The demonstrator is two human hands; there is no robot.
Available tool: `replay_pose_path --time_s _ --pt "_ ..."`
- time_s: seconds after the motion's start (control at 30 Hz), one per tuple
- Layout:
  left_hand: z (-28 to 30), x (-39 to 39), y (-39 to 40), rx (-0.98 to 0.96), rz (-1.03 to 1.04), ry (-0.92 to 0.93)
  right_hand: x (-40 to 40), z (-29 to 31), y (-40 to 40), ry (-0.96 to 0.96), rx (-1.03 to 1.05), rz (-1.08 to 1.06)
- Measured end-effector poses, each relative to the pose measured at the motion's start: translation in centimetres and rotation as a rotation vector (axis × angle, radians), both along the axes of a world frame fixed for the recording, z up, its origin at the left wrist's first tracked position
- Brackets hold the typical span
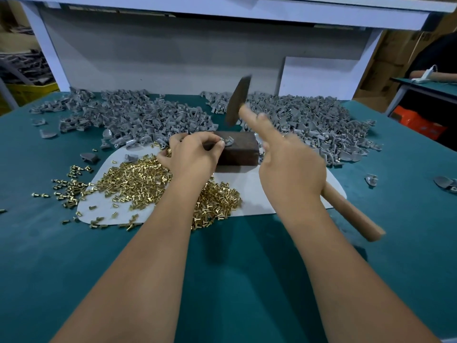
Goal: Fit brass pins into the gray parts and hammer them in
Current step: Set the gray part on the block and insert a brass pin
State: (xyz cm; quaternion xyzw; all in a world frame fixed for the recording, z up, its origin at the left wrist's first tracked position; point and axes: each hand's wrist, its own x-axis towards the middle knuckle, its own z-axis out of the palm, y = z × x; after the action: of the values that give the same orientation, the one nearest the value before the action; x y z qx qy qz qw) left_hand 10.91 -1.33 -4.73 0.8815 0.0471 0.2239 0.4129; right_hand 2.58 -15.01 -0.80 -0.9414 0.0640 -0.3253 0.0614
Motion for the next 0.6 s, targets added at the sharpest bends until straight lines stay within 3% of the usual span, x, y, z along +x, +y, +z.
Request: replay_pose_path --time_s 0.1,0.33,0.5,0.6 --pt "0.09 -0.04 0.01 0.012 -0.017 0.035 0.3 0.1 -0.3 0.184 -0.001 -0.02" --pt "0.01 -0.11 -0.04 0.016 -0.015 -0.017 -0.02 0.34 -0.53 -0.121 0.102 -0.01" --pt "-0.01 -0.04 0.0 -0.03 -0.018 -0.012 0.72 -0.01 -0.34 0.119 -0.022 0.018" --pt "-0.1 0.1 -0.09 -0.03 -0.007 -0.009 0.48 0.01 -0.46 0.002 0.009 -0.011"
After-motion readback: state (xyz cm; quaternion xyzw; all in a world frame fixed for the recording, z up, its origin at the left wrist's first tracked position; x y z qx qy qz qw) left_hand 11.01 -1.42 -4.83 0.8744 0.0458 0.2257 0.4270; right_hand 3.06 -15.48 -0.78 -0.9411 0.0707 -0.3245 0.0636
